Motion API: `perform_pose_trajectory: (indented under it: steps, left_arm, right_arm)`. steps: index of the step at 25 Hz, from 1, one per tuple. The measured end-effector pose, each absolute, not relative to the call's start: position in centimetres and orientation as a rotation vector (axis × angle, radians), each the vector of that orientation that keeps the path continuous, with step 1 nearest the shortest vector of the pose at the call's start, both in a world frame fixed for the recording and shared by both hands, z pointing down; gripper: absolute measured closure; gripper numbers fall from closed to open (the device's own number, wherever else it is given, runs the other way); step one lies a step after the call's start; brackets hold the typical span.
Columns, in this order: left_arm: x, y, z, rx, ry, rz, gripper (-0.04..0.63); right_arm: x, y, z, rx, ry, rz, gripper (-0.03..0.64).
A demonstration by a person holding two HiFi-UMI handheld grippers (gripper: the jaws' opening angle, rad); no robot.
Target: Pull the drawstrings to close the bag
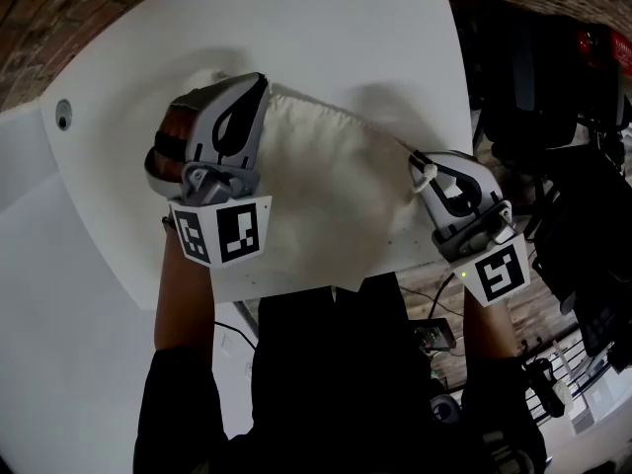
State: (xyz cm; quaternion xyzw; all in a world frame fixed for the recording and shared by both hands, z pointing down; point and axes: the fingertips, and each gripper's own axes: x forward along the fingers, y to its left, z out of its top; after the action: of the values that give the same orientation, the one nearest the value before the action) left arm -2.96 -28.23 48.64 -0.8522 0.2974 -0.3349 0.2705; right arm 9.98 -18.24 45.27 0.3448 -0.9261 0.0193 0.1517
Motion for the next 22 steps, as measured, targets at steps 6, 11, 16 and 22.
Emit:
perform_pose_trajectory:
  steps: [6, 11, 16, 22]
  left_arm:
    - [-3.5, -25.3, 48.2, -2.258, 0.744, -0.823, 0.574]
    - [-4.7, -25.7, 49.0, -2.252, 0.76, -0.932, 0.574]
    - [-7.5, -26.5, 52.3, -2.242, 0.822, -1.136, 0.574]
    - [-8.1, -27.2, 54.6, -2.257, 0.882, -1.226, 0.572]
  right_arm:
    - [5.6, -20.0, 44.5, 0.812, -2.721, 0.036, 0.604]
    - [5.4, -20.4, 45.1, 0.798, -2.676, 0.031, 0.603]
    - [5.9, -19.8, 46.6, 0.818, -2.646, 0.1, 0.604]
    - [6.2, -19.3, 47.3, 0.841, -2.645, 0.134, 0.603]
